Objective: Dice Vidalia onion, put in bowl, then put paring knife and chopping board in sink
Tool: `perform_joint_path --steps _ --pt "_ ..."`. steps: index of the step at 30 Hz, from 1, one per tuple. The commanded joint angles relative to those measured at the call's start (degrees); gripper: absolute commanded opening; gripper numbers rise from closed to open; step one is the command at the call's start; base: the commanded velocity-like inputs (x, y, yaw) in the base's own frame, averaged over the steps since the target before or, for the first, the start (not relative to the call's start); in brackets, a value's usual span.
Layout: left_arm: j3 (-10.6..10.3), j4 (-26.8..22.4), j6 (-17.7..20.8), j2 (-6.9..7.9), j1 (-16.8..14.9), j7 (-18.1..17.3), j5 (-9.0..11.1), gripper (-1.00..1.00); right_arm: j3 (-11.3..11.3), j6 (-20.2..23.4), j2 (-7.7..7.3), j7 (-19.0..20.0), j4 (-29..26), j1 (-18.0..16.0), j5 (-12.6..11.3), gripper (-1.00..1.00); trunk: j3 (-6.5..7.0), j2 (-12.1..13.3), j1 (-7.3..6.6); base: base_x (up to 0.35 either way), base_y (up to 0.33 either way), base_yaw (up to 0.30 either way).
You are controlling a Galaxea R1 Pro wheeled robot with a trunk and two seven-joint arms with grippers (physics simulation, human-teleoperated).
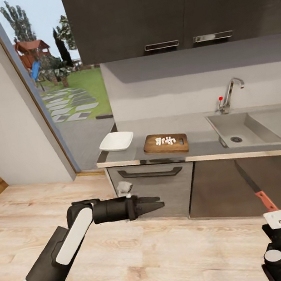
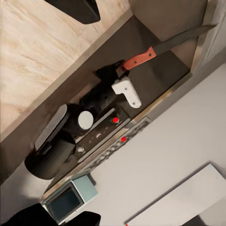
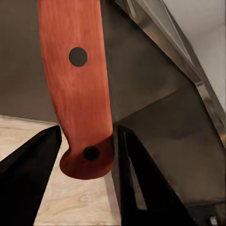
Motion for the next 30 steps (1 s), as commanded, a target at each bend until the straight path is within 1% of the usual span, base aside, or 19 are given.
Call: perform_joint_path --steps 1,3,5,7,8,11,12,13,14,16,18,21,23,24,25,27,28,29,30 --pt "1.53 0.09 0.18 1.54 -0.05 -1.05 0.18 1.00 -2.73 0.41 -0.56 4.89 -0.03 -1.19 -0.88 -1.00 -0.07 -0.05 -0.01 -0.036 0.000 0.000" --pt "2.37 0.13 0.16 2.36 -0.05 -1.47 0.16 1.00 -4.40 0.40 -1.04 8.32 -0.04 -2.08 -1.51 -1.00 -0.07 -0.05 -0.01 -0.019 0.000 0.000" --pt "2.72 0.15 0.08 2.71 -0.04 -1.64 0.12 1.00 -5.22 0.35 -1.41 11.23 -0.04 -2.64 -1.96 -1.00 -0.07 -0.05 -0.01 -0.008 0.000 0.000" --pt "2.86 0.16 -0.40 2.87 -0.03 -1.71 0.11 1.00 -6.30 0.35 -2.28 15.54 -0.04 -3.09 -3.78 -1.00 -0.07 -0.05 -0.01 -0.003 0.000 0.000" --pt "2.90 0.21 -0.92 2.92 -0.02 -1.74 0.10 1.00 -8.62 0.71 -4.78 23.14 -0.04 -3.83 -8.64 -1.00 -0.07 -0.05 -0.01 0.000 0.000 0.000" --pt "2.83 0.24 -1.11 2.88 0.01 -1.67 0.03 1.00 -9.85 1.20 -7.89 31.52 -0.04 -4.14 -14.24 -1.00 -0.07 -0.05 -0.01 0.000 0.000 0.000" --pt "2.80 0.24 -1.12 2.88 0.01 -1.67 0.03 1.00 -9.95 1.34 -8.28 32.91 -0.04 -4.17 -15.16 -1.00 -0.07 -0.05 -0.01 0.000 0.000 0.000" --pt "2.68 0.24 -1.20 2.87 0.02 -1.62 0.01 1.00 -10.36 2.50 -9.97 39.01 -0.04 -4.21 -19.11 -1.00 -0.07 -0.05 -0.01 0.000 0.000 0.000" --pt "2.57 0.28 -1.30 2.76 0.03 -1.55 0.01 1.00 -11.50 4.53 -12.98 48.85 -0.04 -4.21 -24.15 -1.00 -0.07 -0.05 -0.01 0.000 0.000 0.000" --pt "2.42 0.31 -1.33 2.53 0.03 -1.50 0.05 1.00 -12.64 5.68 -15.21 58.80 -0.04 -4.19 -27.60 -1.00 -0.07 -0.05 -0.01 0.000 0.000 0.000" --pt "2.16 0.27 -1.38 2.27 0.03 -1.35 0.11 1.00 -14.80 6.72 -16.73 70.30 -0.02 -4.20 -30.21 -1.00 -0.07 -0.05 -0.01 0.000 0.000 0.000" --pt "2.03 0.35 -1.42 1.42 0.04 -1.18 0.10 1.00 -20.87 9.64 -17.77 88.16 0.03 -4.18 -32.19 -1.00 -0.07 -0.05 -0.01 0.000 0.000 0.000" --pt "2.05 0.44 -1.41 1.13 0.04 -0.96 0.04 1.00 -25.43 12.50 -18.03 97.91 0.04 -4.18 -32.95 -1.00 -0.07 -0.05 -0.01 0.000 0.000 0.000" --pt "2.06 0.49 -1.46 0.68 0.04 -0.35 -0.05 1.00 -30.10 16.21 -19.45 103.67 0.17 -4.18 -39.93 -1.00 -0.07 -0.05 -0.01 0.000 0.000 0.000" --pt "2.06 0.50 -1.49 0.45 0.04 0.28 -0.19 1.00 -30.69 17.38 -20.59 104.36 0.33 -4.18 -43.80 -1.00 -0.07 -0.05 -0.01 0.000 0.000 0.000" --pt "2.07 0.51 -1.51 -0.23 0.04 2.06 -0.85 1.00 -31.26 19.29 -23.91 105.02 0.79 -4.18 -51.28 -1.00 -0.07 -0.05 -0.01 0.000 0.000 0.000" --pt "2.07 0.51 -1.57 -0.71 0.04 2.94 -1.32 1.00 -31.39 19.81 -25.60 105.18 1.26 -4.18 -54.35 -1.00 -0.07 -0.05 -0.01 0.028 -0.025 0.000" --pt "2.07 0.51 -1.81 -1.28 0.04 3.74 -1.84 1.00 -31.47 20.05 -26.89 105.27 1.87 -4.18 -56.75 -1.00 -0.07 -0.05 -0.01 0.097 -0.086 0.000" --pt "2.04 0.51 -2.24 -1.96 0.04 4.44 -2.42 1.00 -31.50 20.14 -27.85 105.27 2.42 -4.18 -58.34 -1.00 -0.07 -0.05 -0.01 0.148 -0.139 0.000"
